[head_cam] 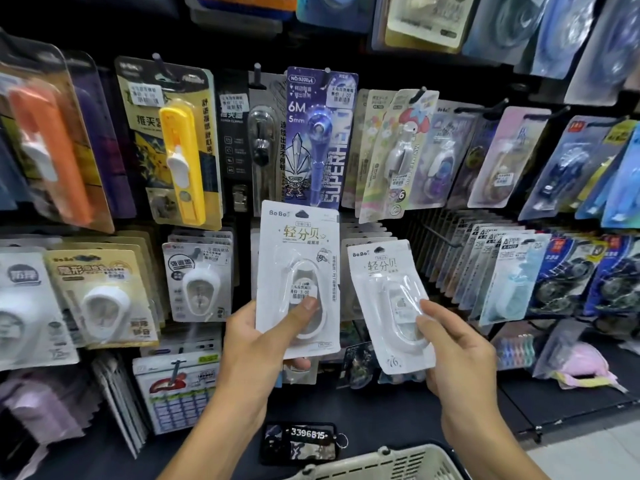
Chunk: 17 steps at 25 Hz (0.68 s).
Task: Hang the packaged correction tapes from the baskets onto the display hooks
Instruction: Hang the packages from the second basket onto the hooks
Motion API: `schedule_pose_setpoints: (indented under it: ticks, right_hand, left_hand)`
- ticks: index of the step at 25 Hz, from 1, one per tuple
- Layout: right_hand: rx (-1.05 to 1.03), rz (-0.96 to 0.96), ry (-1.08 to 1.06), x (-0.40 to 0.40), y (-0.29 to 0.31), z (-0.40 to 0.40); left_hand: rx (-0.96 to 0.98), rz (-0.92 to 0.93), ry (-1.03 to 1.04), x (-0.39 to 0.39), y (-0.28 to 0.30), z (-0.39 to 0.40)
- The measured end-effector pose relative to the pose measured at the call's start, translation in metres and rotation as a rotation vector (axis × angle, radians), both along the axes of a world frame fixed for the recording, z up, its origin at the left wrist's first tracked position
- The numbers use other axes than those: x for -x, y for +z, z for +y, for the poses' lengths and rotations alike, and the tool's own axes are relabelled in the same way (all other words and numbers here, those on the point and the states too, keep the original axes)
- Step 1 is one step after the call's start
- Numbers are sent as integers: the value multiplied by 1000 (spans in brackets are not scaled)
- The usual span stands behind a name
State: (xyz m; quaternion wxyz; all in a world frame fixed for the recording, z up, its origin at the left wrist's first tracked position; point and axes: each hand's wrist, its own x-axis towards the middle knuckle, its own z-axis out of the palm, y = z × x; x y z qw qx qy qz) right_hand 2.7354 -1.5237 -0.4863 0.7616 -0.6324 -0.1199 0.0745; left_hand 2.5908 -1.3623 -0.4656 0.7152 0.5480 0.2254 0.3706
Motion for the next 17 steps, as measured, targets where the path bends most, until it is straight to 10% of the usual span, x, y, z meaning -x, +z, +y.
schedule_pose_setpoints:
  ticks: [12, 17]
  right_hand:
    - [85, 42, 263, -4, 4, 2]
    - [71, -95, 548, 7, 3, 13]
  left_hand:
    - [1, 25, 23, -3, -1, -5]
    - [-178, 122, -275, -18, 4, -16]
